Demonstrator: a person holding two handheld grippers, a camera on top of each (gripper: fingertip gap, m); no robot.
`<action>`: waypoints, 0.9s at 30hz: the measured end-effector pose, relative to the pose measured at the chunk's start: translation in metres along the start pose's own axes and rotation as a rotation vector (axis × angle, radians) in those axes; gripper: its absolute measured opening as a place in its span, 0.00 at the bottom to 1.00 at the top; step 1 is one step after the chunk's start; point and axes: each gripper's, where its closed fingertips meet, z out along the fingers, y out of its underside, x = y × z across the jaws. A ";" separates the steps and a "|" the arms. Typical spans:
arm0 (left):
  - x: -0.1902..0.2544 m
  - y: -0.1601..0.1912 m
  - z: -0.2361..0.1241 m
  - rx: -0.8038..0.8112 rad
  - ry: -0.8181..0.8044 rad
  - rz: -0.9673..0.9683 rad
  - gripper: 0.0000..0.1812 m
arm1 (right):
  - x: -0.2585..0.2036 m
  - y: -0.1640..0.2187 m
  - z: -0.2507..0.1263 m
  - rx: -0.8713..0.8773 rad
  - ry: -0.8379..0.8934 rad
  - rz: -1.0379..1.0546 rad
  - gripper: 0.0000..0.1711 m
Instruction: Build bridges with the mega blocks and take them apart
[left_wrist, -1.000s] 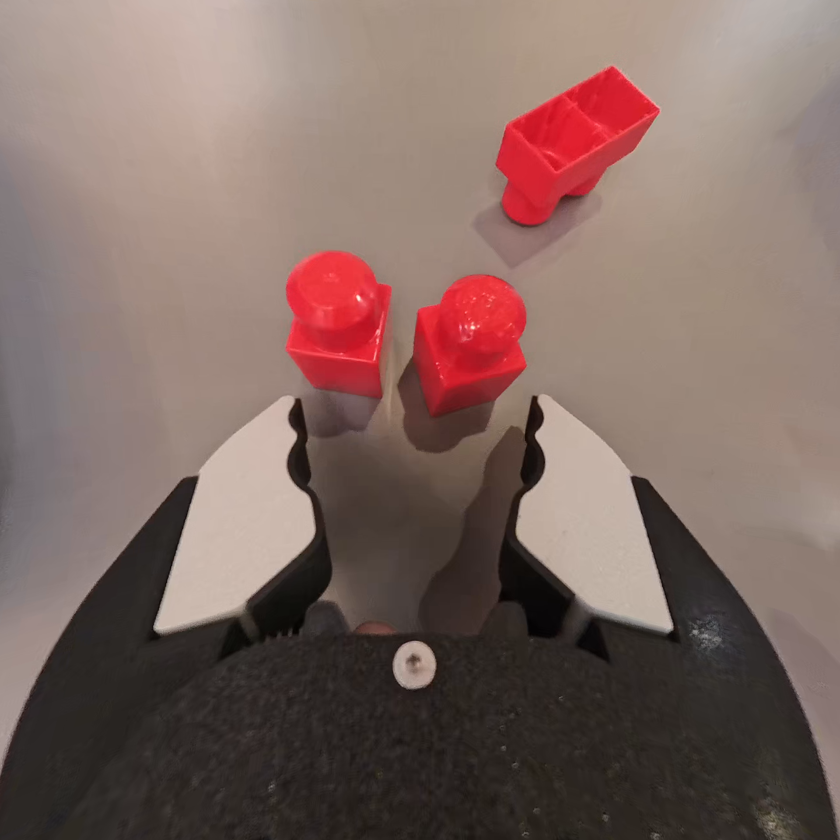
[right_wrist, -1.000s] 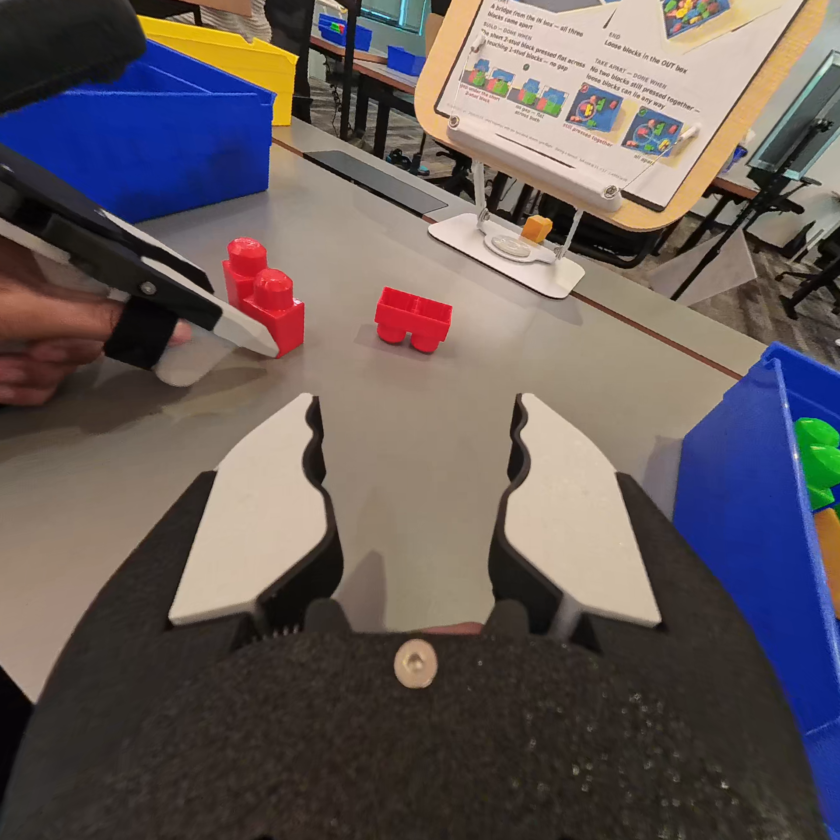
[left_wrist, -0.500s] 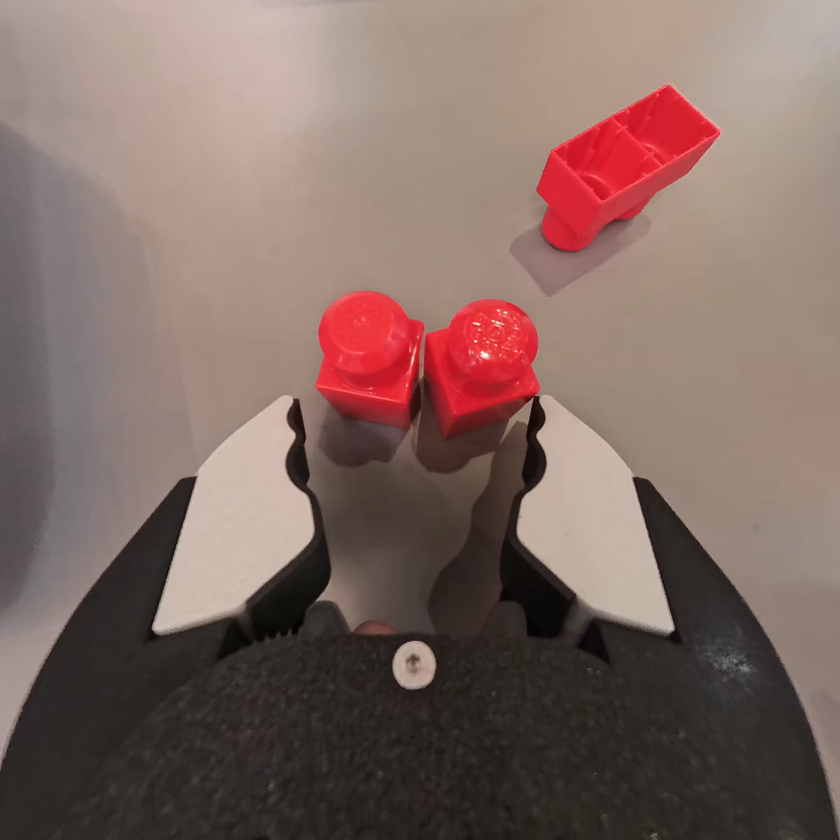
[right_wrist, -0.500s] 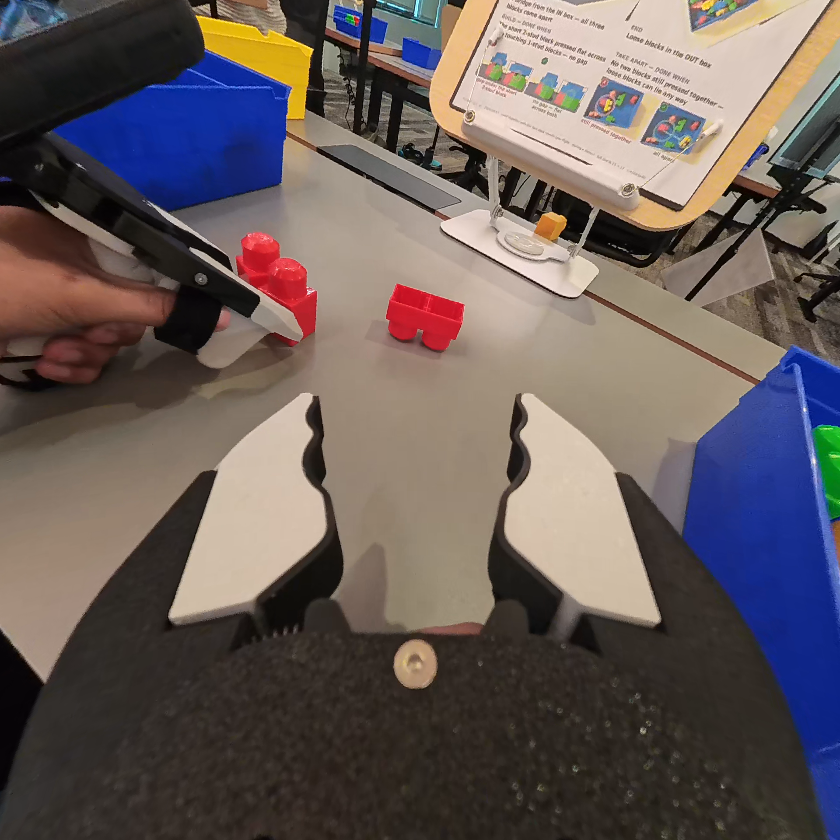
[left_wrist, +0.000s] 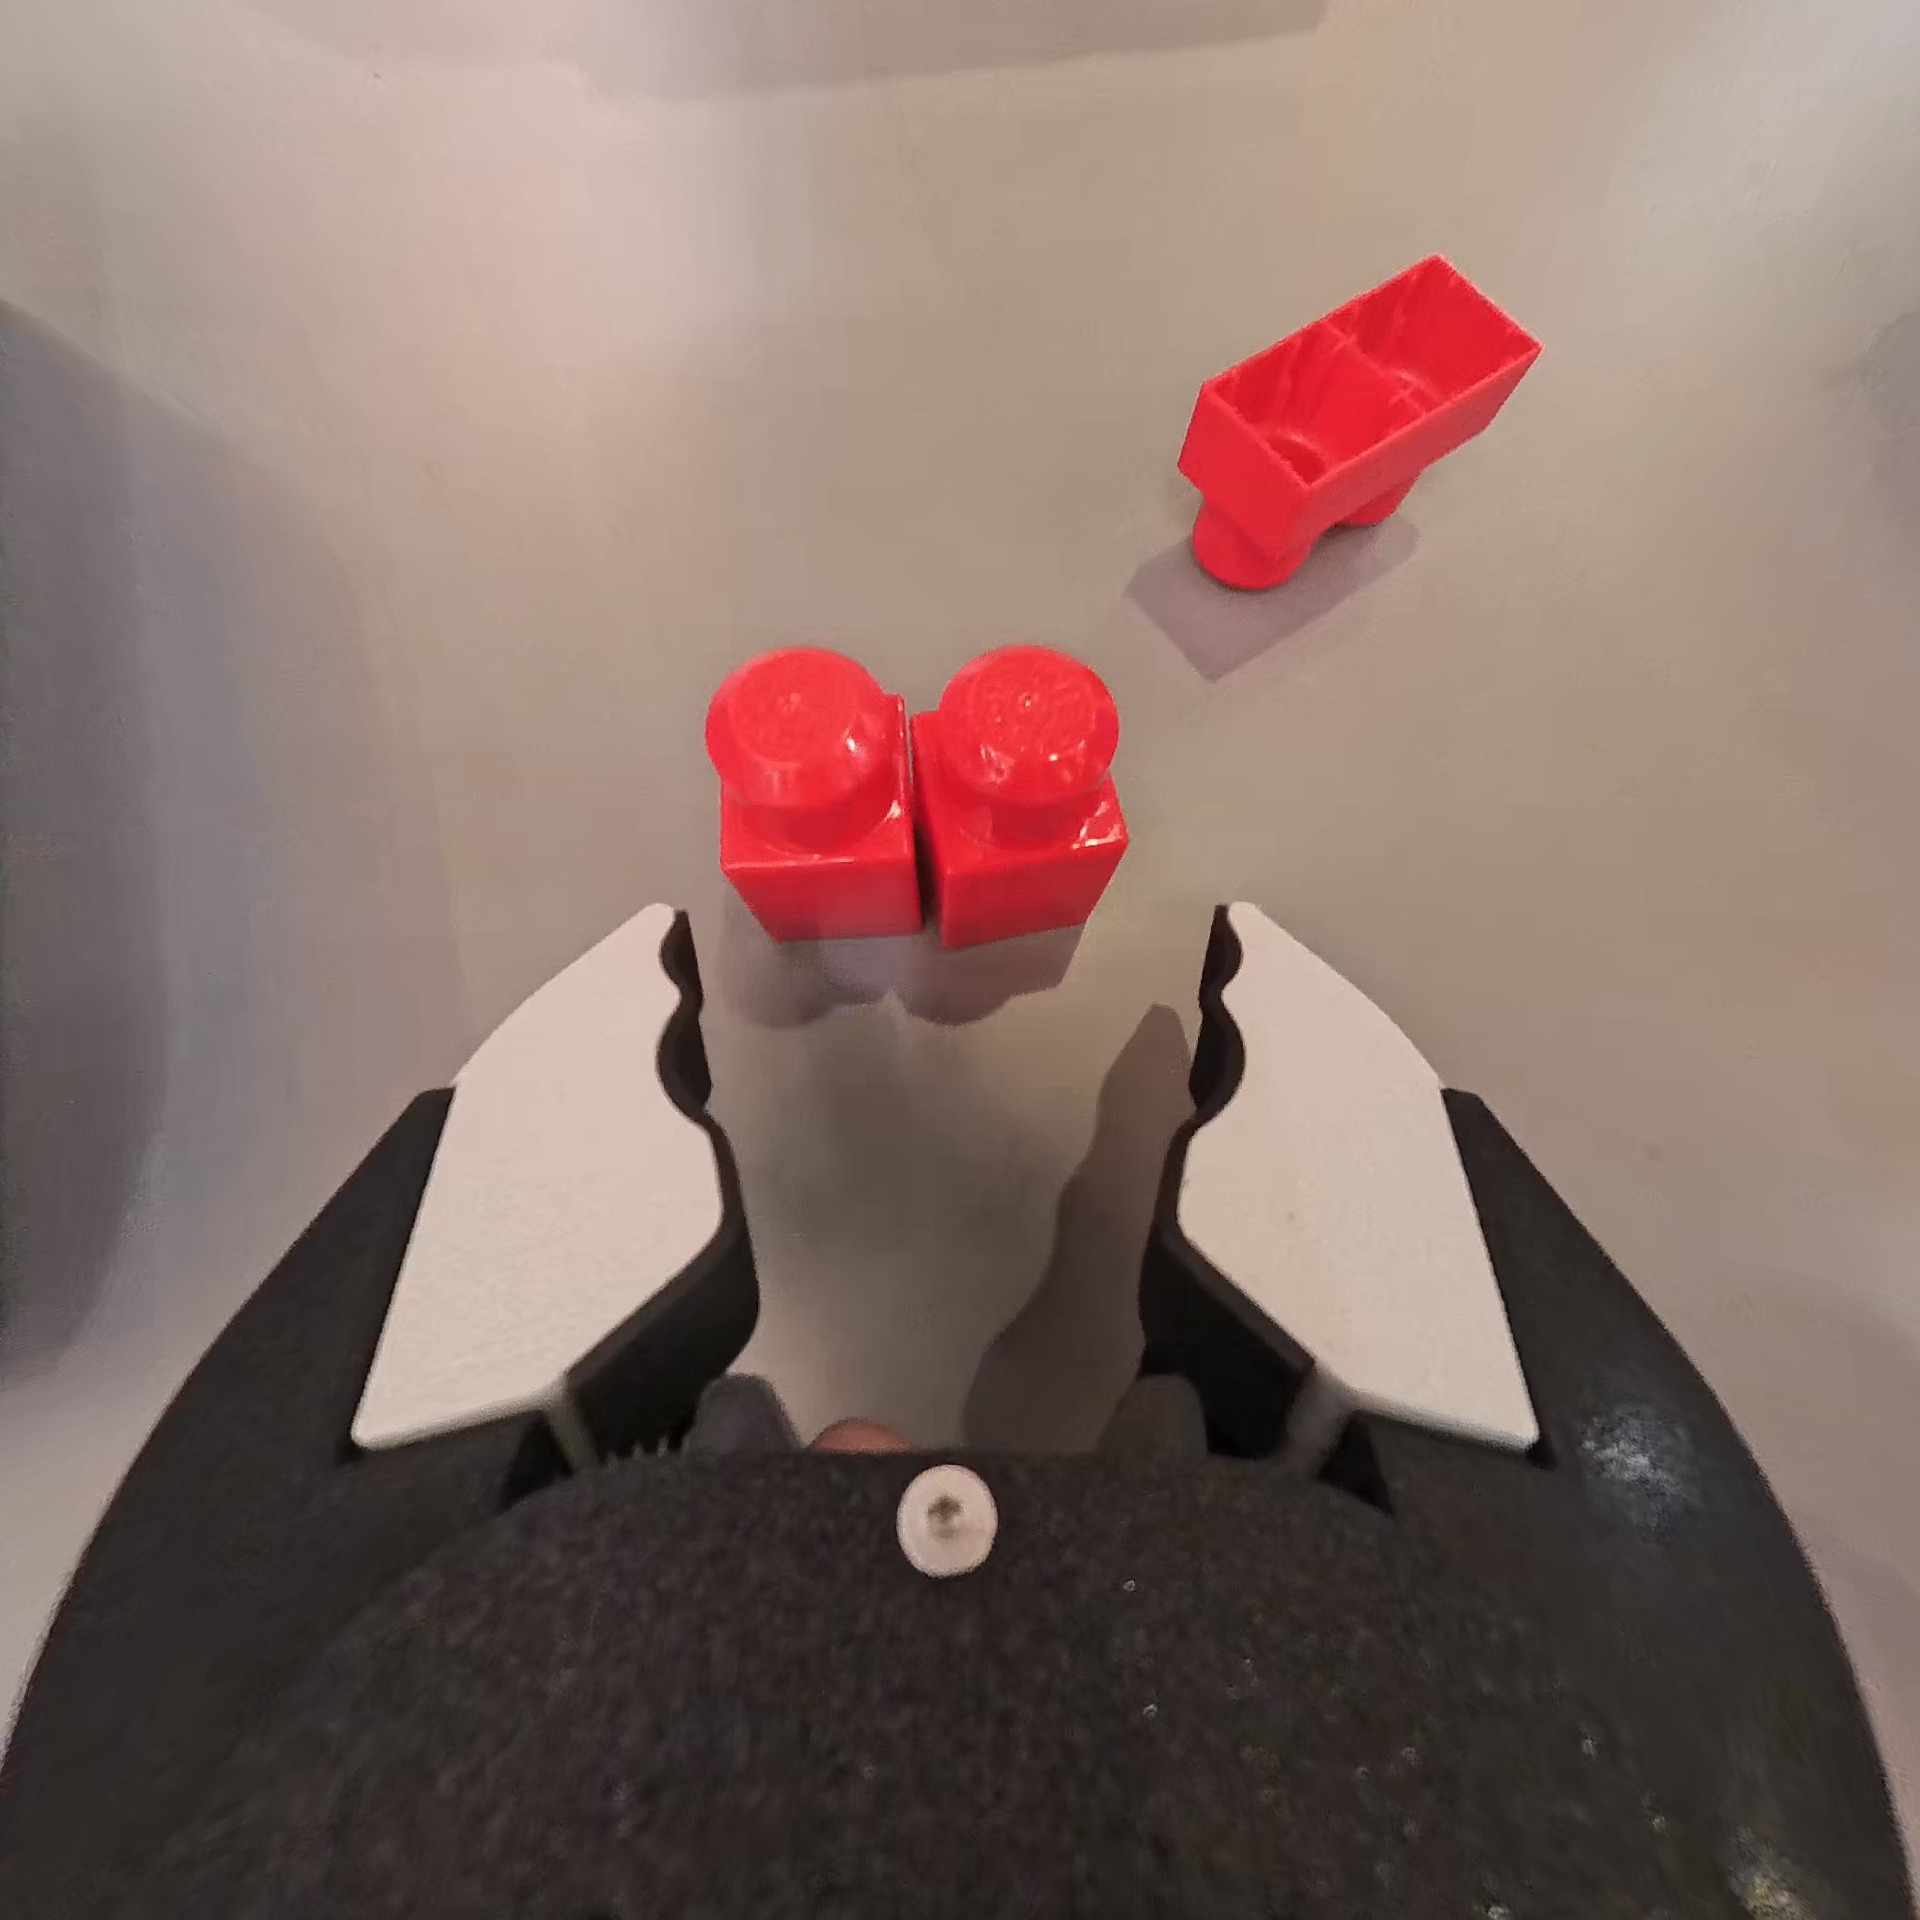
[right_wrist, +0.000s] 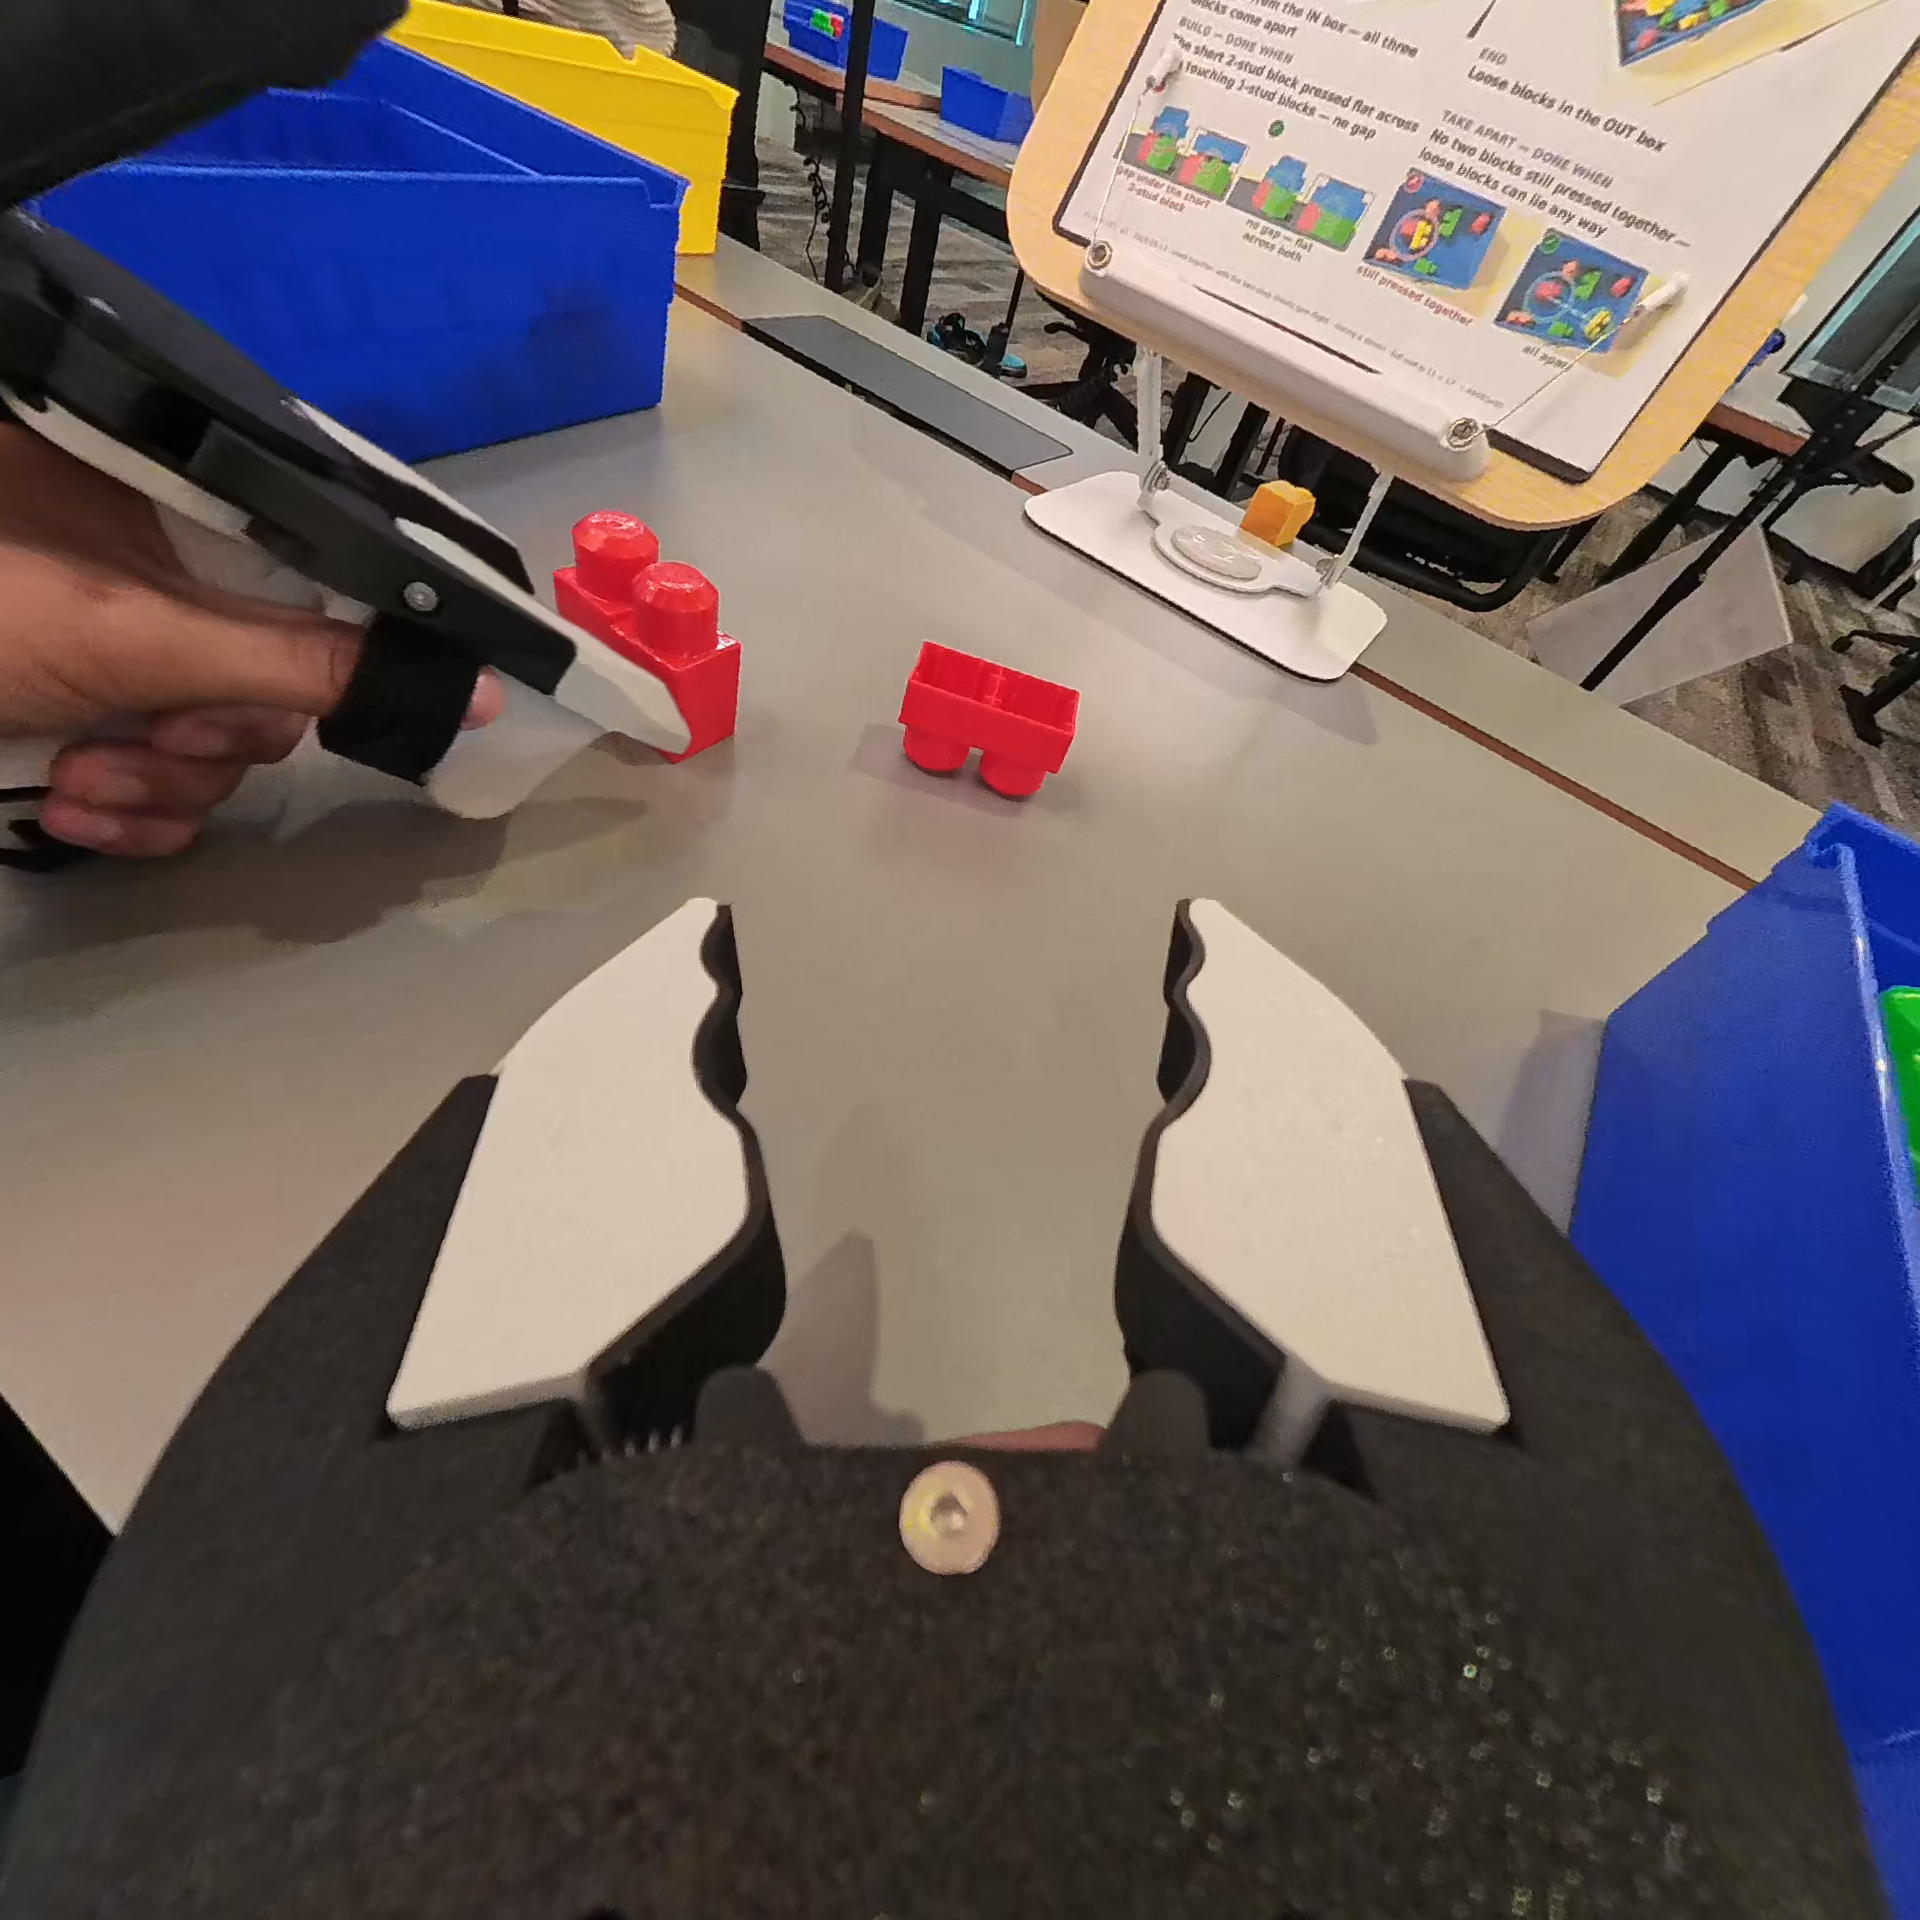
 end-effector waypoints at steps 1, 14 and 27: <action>0.001 0.000 0.002 -0.005 -0.002 0.001 0.51 | 0.000 0.000 0.000 0.001 0.000 -0.001 0.46; -0.010 -0.005 0.022 -0.029 -0.061 -0.004 0.51 | 0.000 0.001 -0.001 -0.010 -0.008 -0.006 0.46; -0.011 -0.006 0.024 -0.039 -0.040 -0.013 0.50 | -0.003 0.003 0.000 -0.019 -0.020 -0.014 0.45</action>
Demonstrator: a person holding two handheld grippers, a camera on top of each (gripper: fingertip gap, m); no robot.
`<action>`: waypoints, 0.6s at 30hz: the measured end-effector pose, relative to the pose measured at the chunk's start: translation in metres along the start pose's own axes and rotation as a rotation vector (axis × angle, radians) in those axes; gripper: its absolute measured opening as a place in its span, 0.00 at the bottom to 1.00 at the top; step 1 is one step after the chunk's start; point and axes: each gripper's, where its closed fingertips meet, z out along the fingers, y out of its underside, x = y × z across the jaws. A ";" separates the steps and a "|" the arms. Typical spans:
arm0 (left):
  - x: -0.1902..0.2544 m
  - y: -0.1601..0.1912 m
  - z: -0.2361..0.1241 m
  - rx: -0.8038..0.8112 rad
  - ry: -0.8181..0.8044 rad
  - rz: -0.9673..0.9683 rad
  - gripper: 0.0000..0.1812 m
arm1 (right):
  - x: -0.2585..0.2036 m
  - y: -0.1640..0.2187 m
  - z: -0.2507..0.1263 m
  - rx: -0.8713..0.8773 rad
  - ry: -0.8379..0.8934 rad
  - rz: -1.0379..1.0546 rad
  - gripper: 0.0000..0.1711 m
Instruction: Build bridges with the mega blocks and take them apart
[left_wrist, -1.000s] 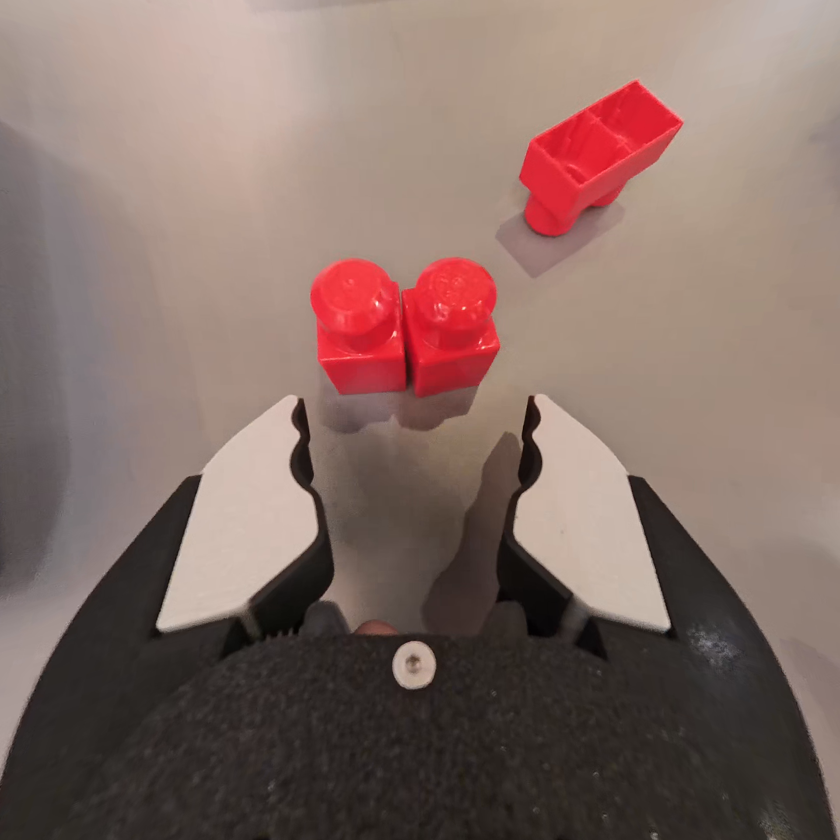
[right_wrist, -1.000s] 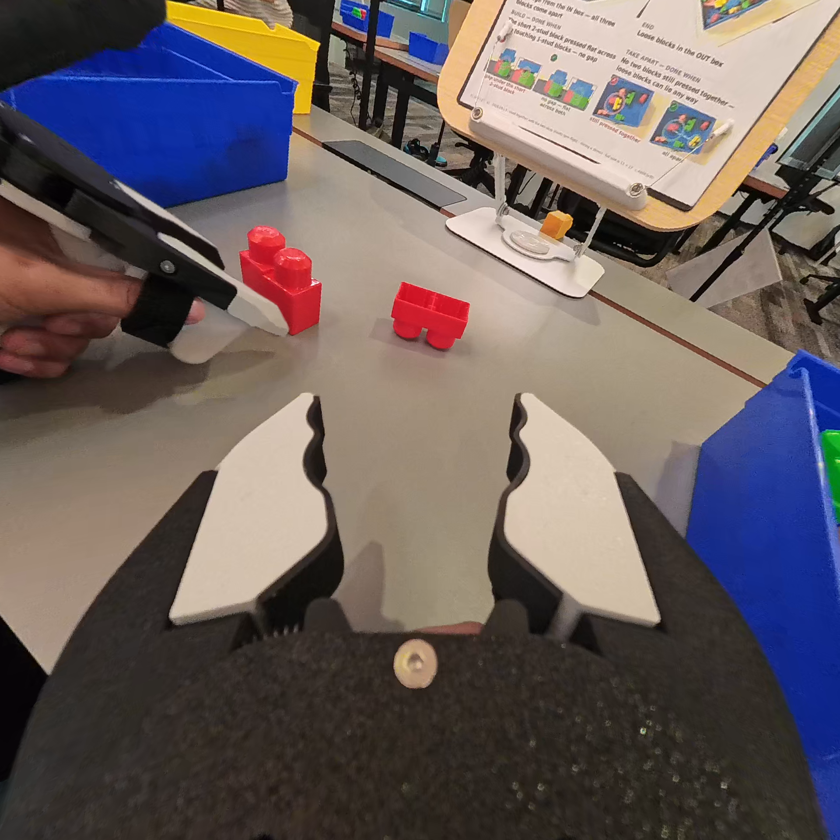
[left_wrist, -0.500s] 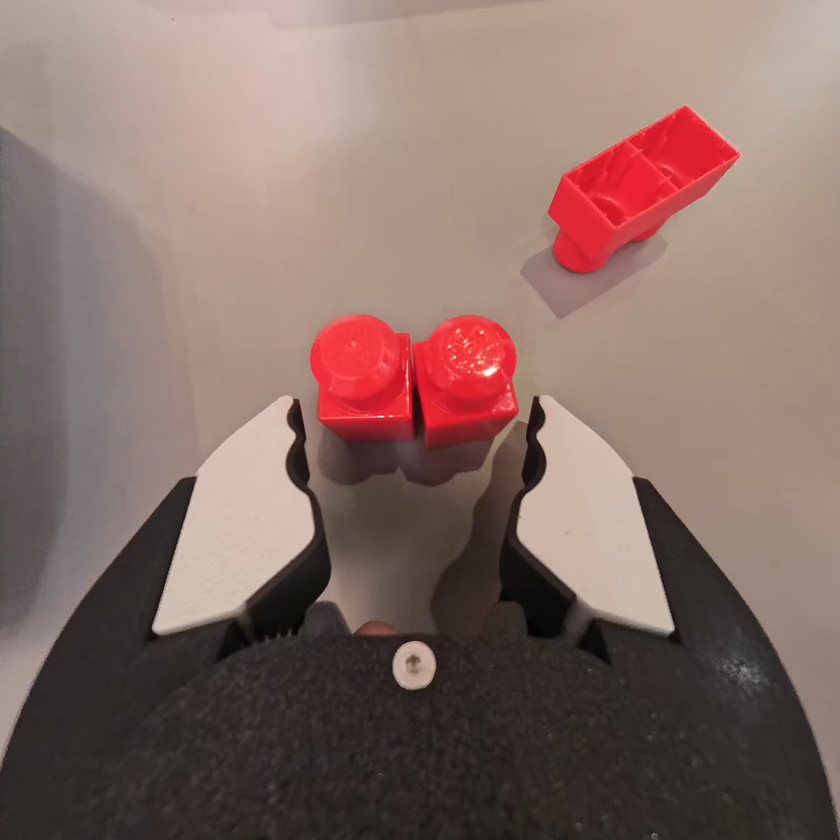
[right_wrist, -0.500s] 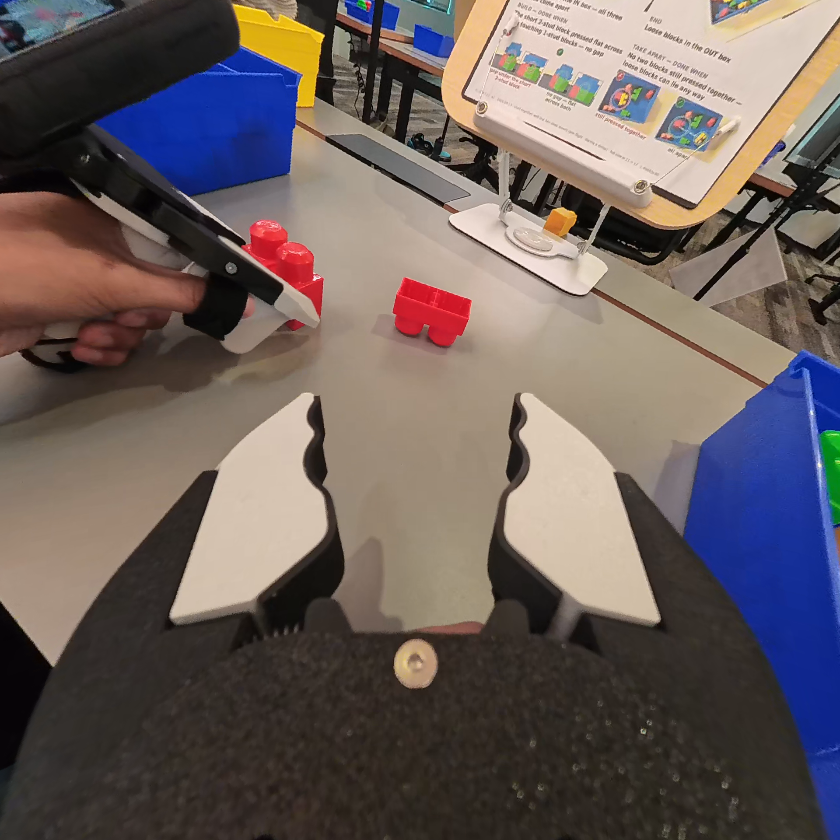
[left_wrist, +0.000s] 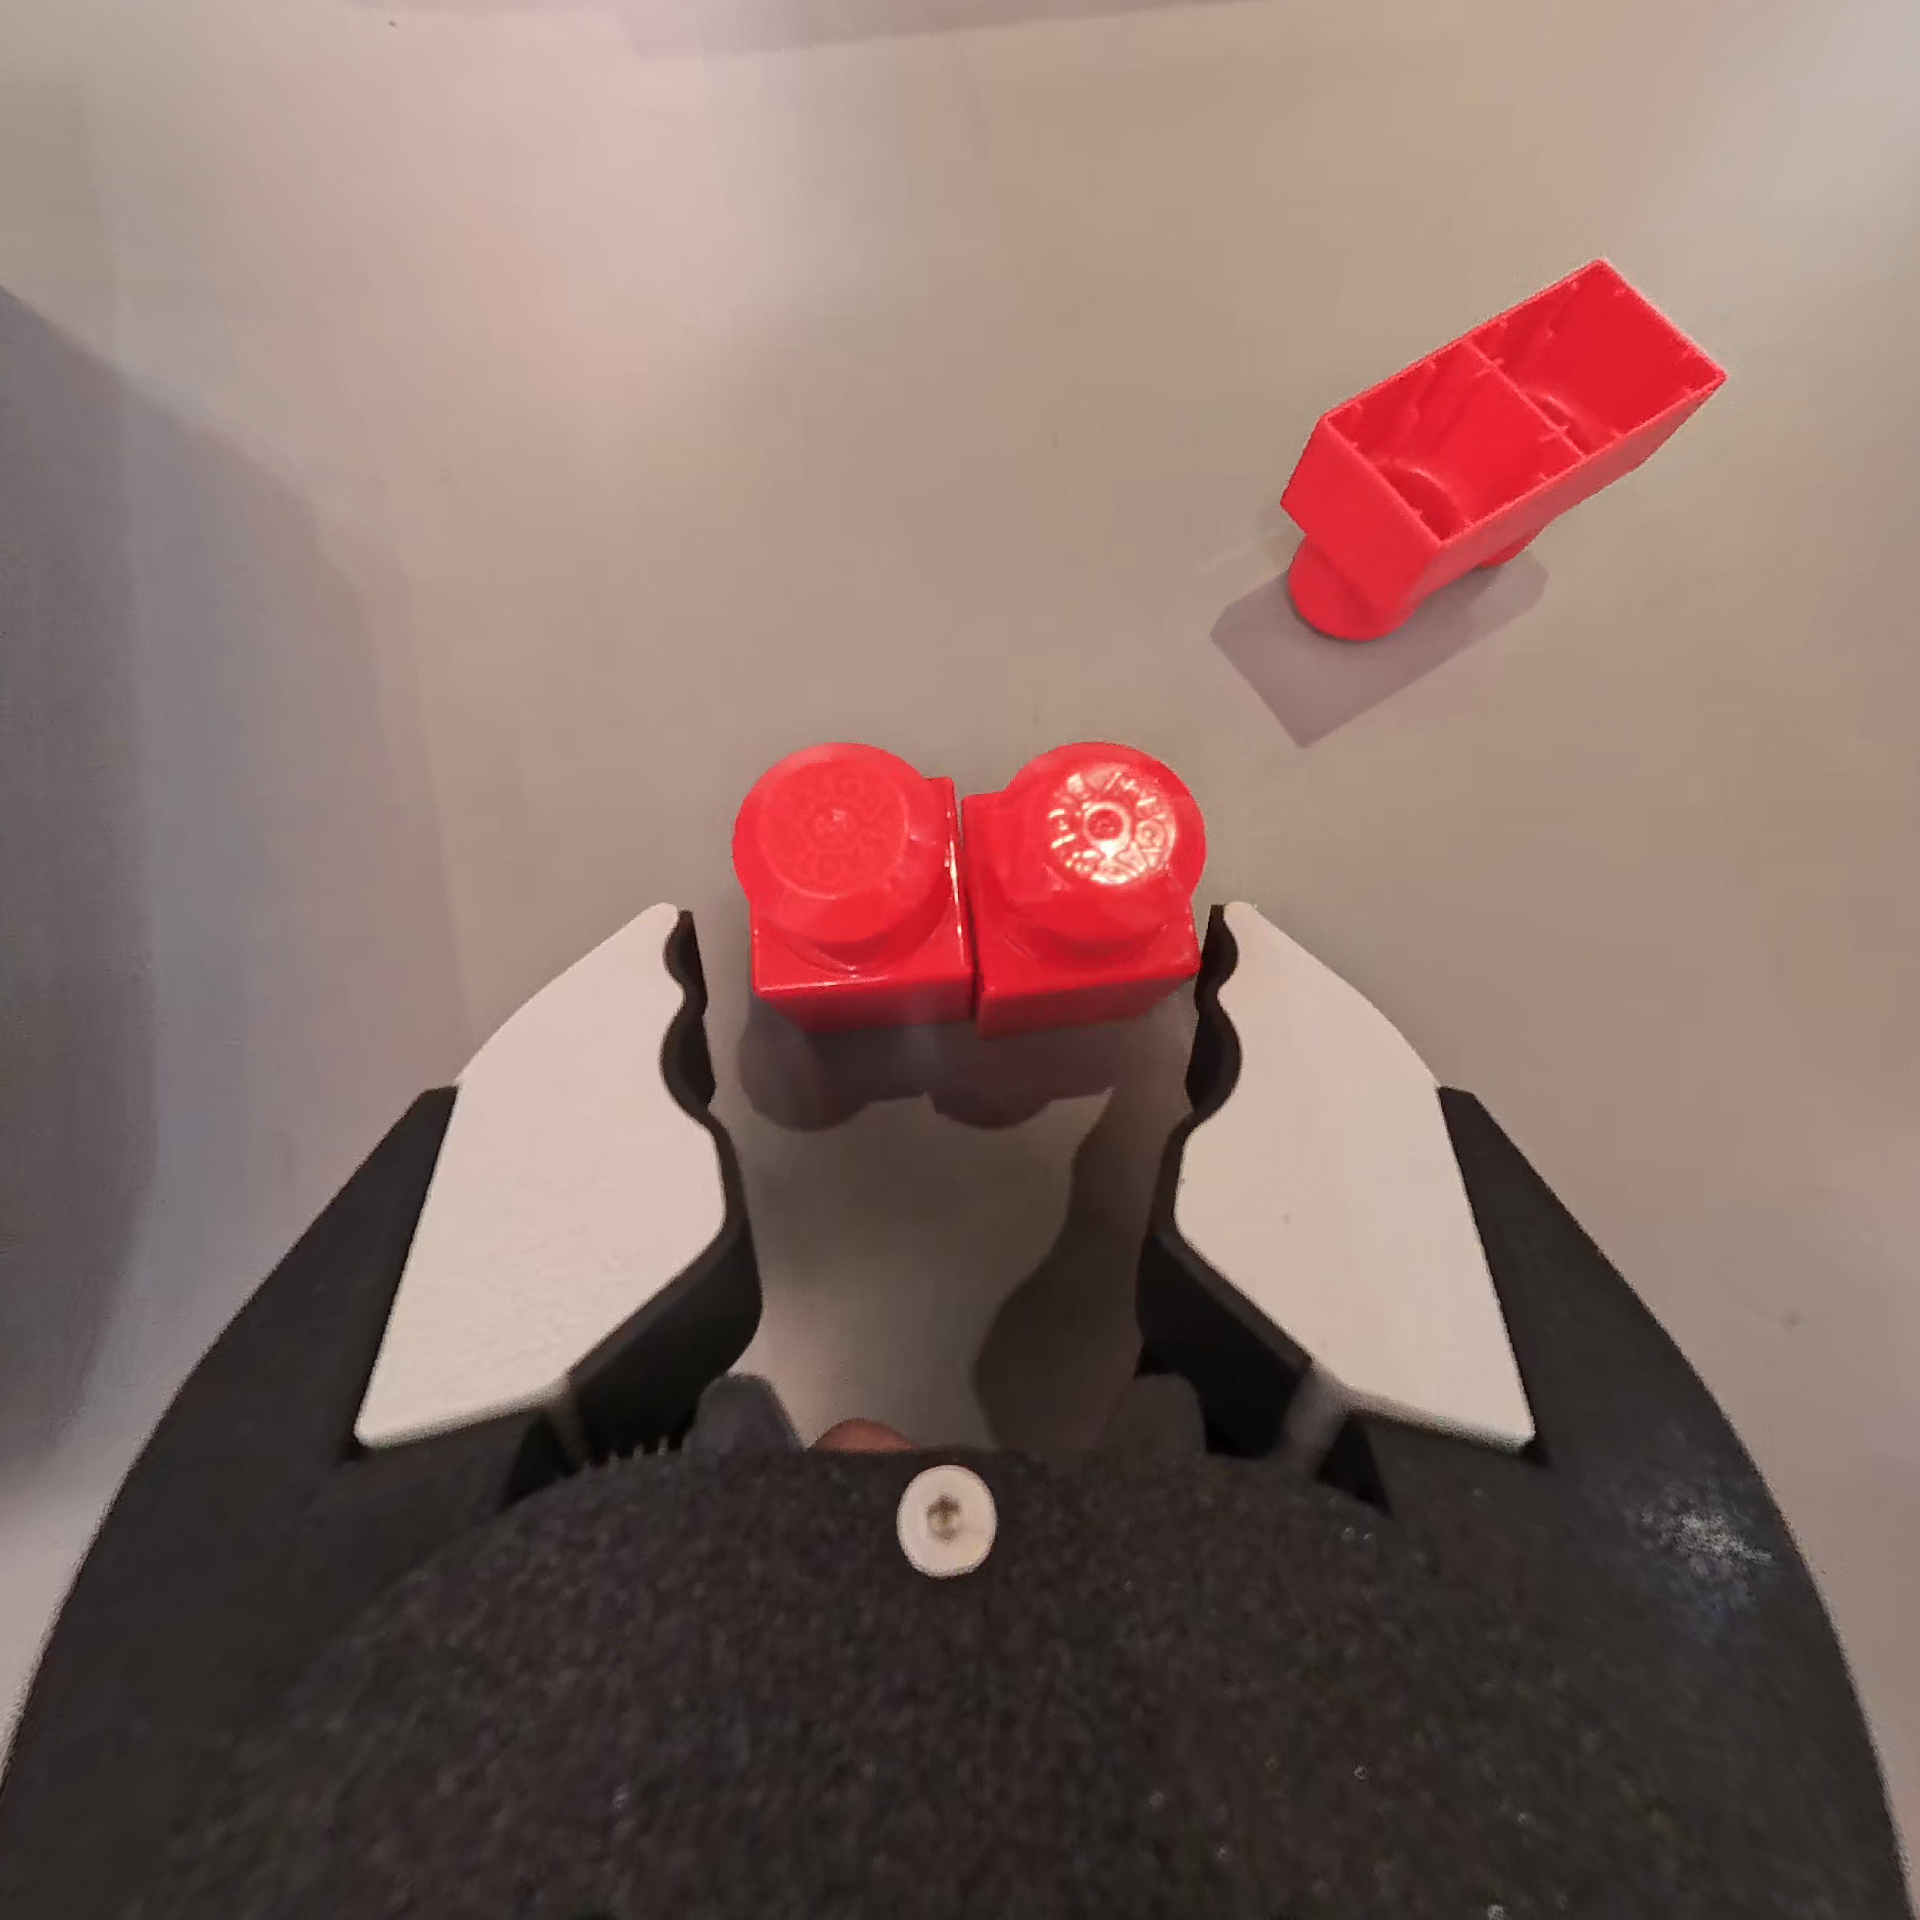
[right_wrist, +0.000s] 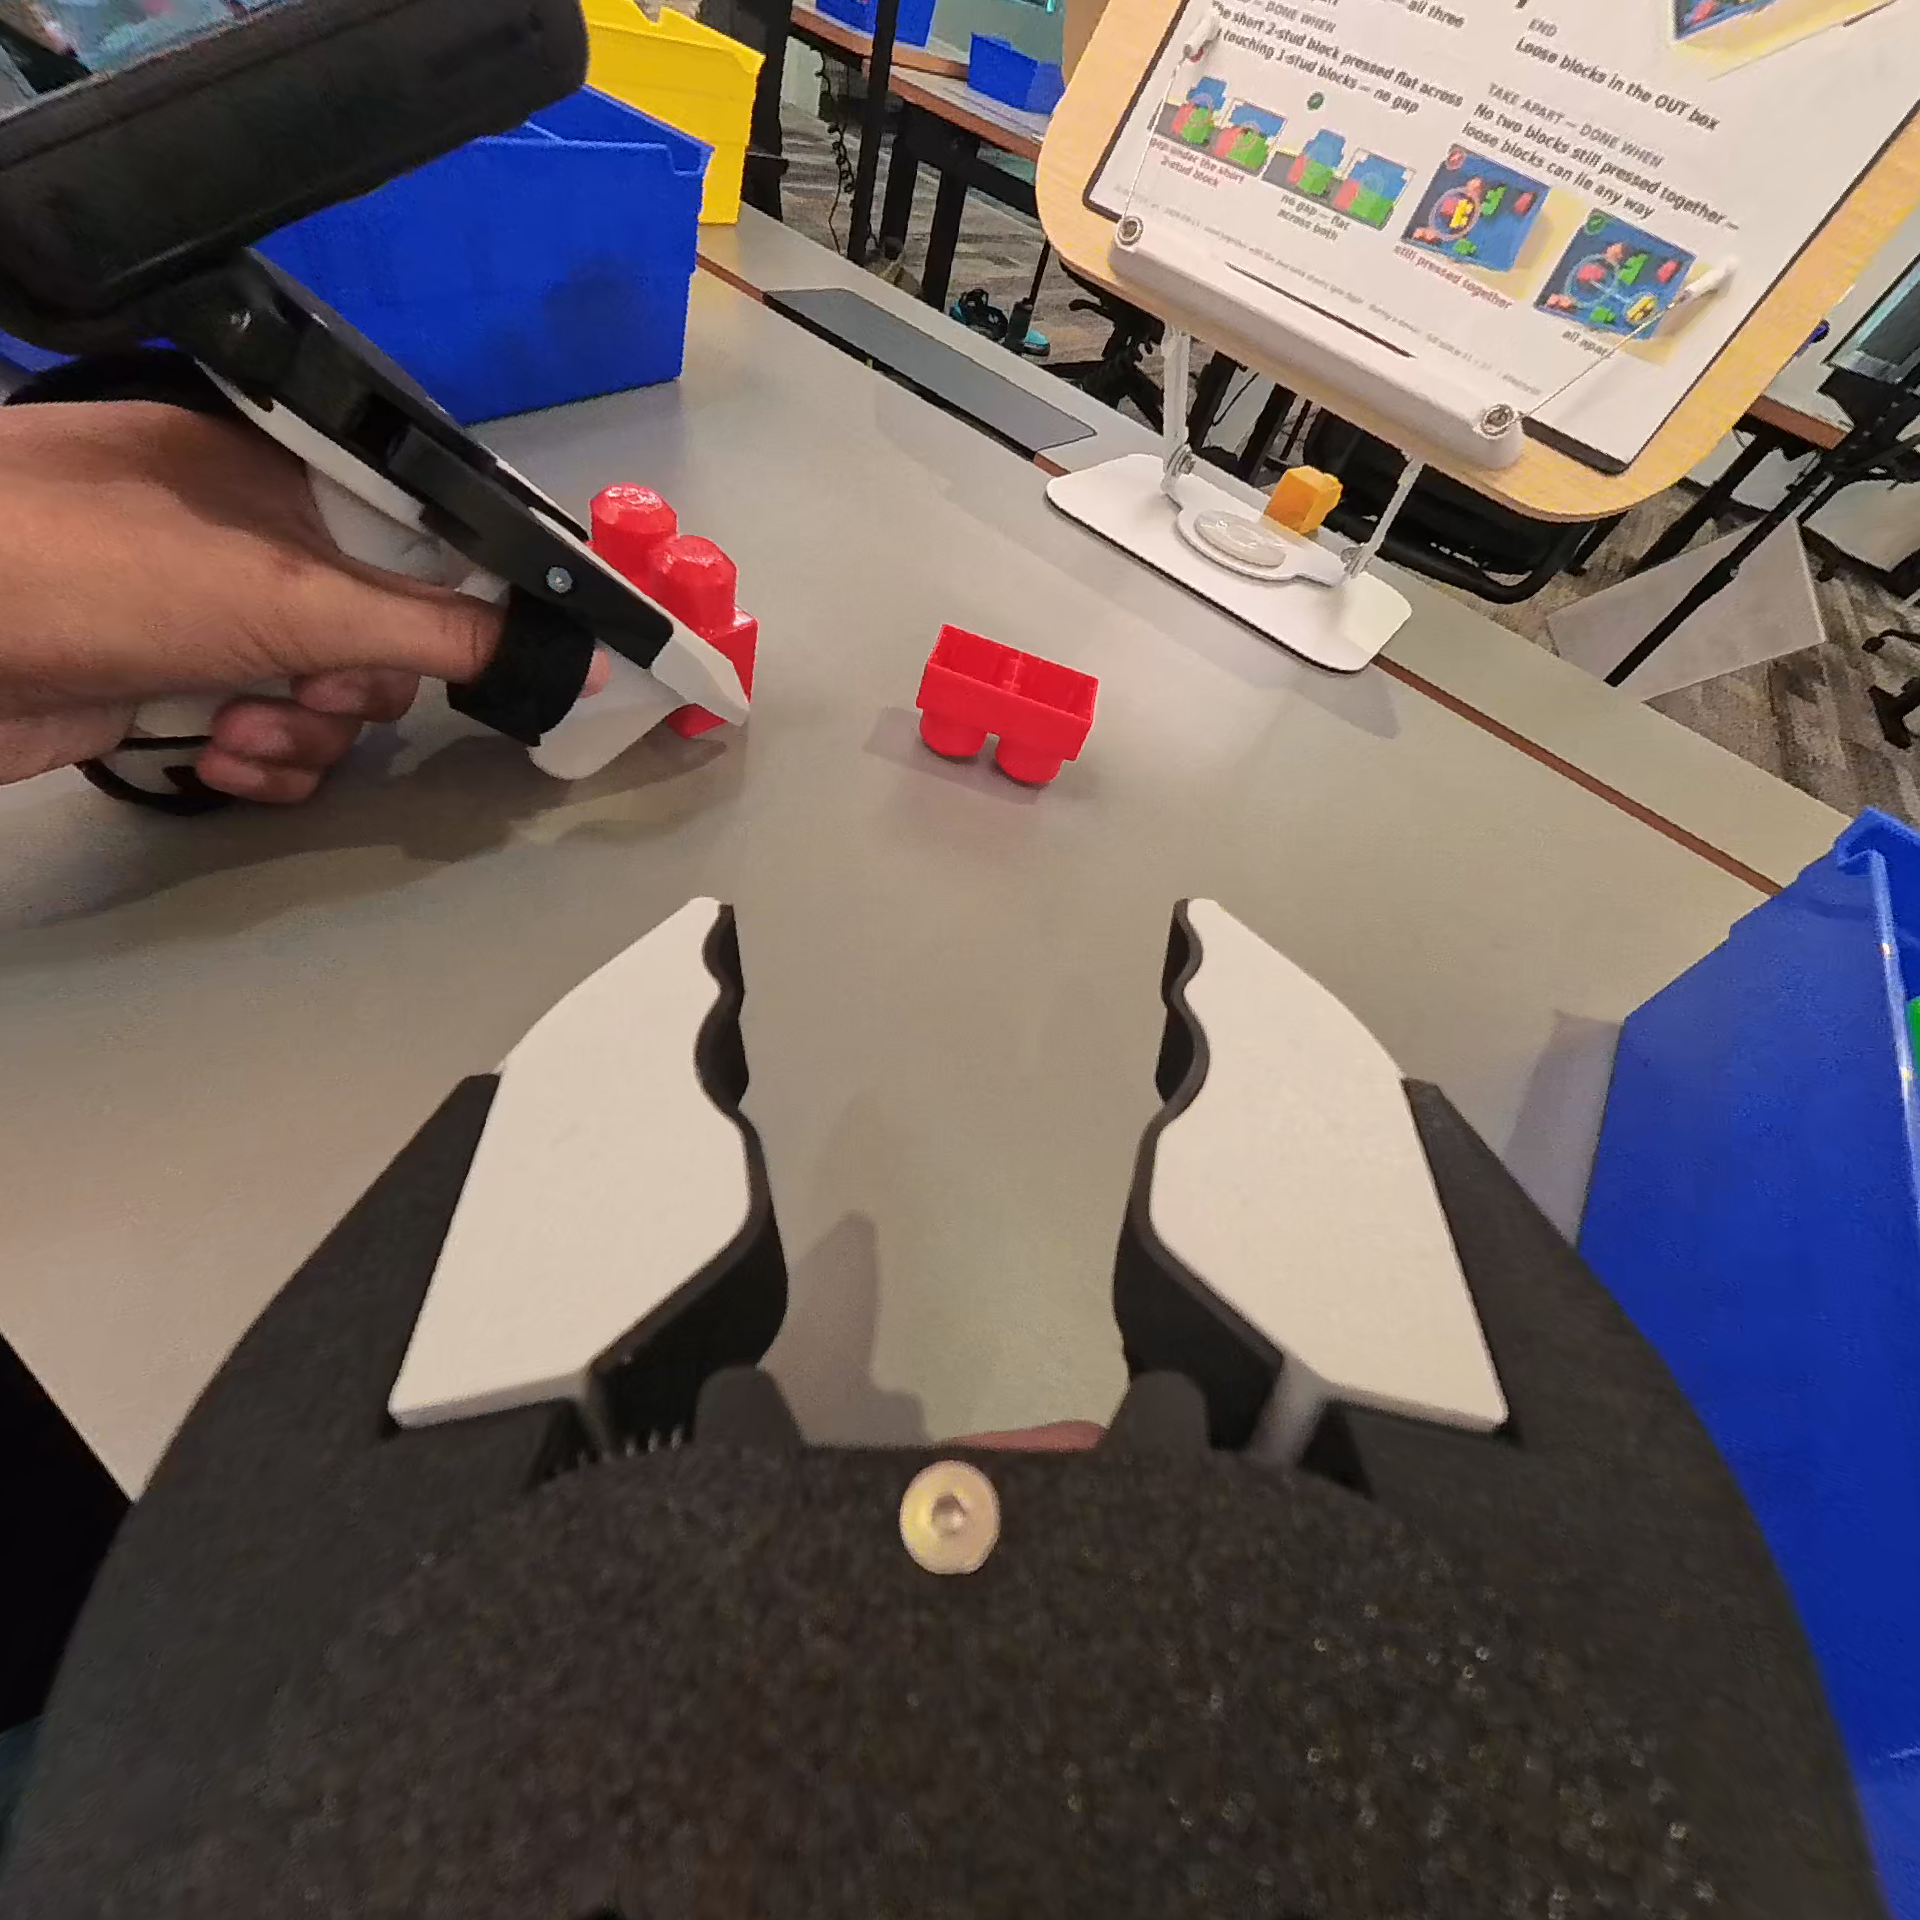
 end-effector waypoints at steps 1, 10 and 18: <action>0.000 0.000 0.001 -0.002 0.001 0.001 0.50 | 0.000 0.000 0.000 -0.001 0.000 -0.001 0.45; -0.001 -0.001 0.007 -0.032 0.022 -0.019 0.49 | 0.001 0.001 -0.001 -0.003 -0.001 -0.002 0.45; -0.001 0.000 0.010 -0.048 0.027 -0.017 0.49 | 0.002 -0.001 -0.002 -0.002 0.003 -0.010 0.45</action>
